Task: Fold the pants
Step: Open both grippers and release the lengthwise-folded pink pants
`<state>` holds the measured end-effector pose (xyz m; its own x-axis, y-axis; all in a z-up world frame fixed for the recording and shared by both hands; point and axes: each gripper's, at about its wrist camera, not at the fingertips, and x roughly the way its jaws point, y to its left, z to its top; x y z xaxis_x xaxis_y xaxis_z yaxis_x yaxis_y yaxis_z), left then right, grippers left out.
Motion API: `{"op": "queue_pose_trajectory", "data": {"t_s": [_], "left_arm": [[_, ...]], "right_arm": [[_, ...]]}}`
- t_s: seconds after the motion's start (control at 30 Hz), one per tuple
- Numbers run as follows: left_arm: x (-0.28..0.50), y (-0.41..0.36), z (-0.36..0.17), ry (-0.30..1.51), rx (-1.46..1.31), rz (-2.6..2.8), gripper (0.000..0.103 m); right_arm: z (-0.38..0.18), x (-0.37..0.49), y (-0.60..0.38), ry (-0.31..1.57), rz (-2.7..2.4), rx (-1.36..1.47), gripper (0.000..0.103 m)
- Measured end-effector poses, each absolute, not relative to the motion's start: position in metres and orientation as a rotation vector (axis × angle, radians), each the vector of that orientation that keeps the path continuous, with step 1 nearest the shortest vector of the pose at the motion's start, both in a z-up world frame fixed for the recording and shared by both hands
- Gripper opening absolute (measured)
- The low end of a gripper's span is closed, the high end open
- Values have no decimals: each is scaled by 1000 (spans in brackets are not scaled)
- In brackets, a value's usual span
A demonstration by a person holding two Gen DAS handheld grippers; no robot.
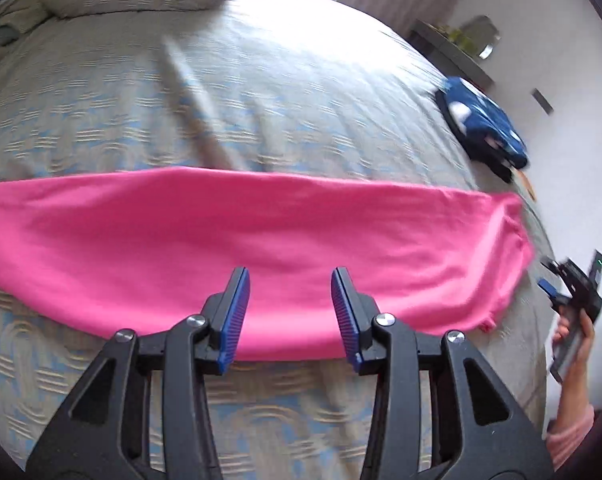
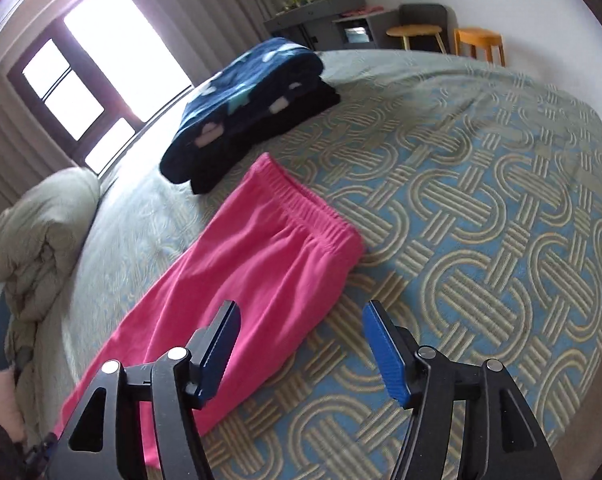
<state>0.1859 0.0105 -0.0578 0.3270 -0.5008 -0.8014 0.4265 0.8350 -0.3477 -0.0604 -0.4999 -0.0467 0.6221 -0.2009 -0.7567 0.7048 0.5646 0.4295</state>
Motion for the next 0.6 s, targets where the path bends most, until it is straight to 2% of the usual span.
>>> {"op": "queue_pose_trajectory", "data": {"t_s": [0.1, 0.23, 0.27, 0.33, 0.5, 0.6], "left_arm": [[145, -71, -62, 1128, 23, -813, 43], [103, -152, -73, 1180, 111, -960, 43], [98, -166, -77, 1197, 108, -971, 43], [91, -190, -86, 1244, 100, -977, 43], [75, -219, -98, 1273, 136, -978, 43], [76, -226, -95, 1263, 128, -964, 44]], "right_arm": [[-64, -54, -525, 700, -561, 963, 66], [-85, -36, -549, 722, -463, 1036, 69], [-84, -32, -550, 709, -444, 1014, 57], [-75, -24, -548, 725, -451, 892, 11], [-51, -53, -548, 692, -461, 836, 11], [-78, -52, -558, 781, -406, 787, 14]]}}
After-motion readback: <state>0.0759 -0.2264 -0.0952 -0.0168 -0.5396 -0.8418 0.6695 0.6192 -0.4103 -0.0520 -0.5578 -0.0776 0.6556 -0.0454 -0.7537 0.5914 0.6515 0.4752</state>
